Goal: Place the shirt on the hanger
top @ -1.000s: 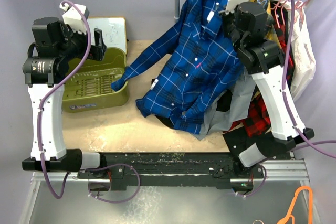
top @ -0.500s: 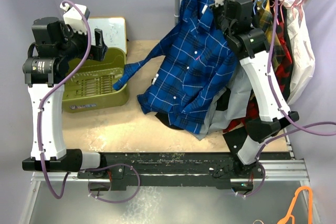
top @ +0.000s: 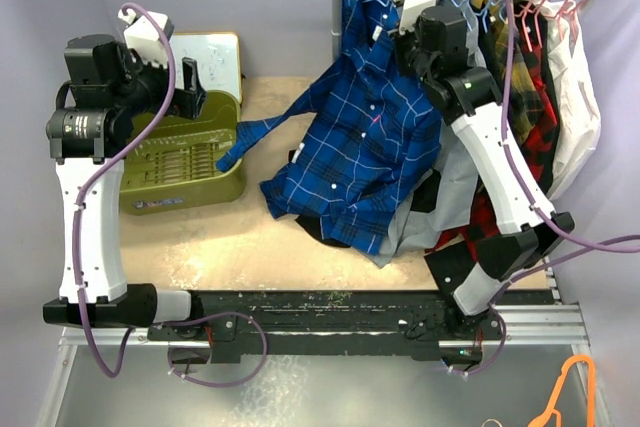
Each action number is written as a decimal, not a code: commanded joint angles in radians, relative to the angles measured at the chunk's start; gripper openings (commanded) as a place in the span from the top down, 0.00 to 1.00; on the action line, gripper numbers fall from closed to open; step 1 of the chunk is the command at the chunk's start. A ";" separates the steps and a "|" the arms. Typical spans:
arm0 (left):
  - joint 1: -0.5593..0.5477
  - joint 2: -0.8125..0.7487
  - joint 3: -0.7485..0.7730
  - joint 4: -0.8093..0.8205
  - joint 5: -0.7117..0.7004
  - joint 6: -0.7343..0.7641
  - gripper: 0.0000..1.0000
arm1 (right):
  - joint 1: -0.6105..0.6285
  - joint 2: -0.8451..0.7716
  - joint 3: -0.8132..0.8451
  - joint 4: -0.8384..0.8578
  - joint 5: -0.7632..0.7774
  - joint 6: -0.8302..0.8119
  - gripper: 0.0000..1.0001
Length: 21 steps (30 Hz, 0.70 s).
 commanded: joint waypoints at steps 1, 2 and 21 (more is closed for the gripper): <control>0.013 -0.015 -0.017 0.033 0.036 -0.014 0.01 | -0.008 -0.080 -0.094 0.056 -0.069 0.058 1.00; 0.014 -0.016 -0.021 0.035 0.038 -0.013 0.01 | -0.008 -0.093 -0.118 0.062 -0.075 0.065 1.00; -0.268 0.075 -0.318 0.056 -0.007 0.280 0.01 | -0.053 -0.310 -0.519 0.129 -0.213 0.193 0.81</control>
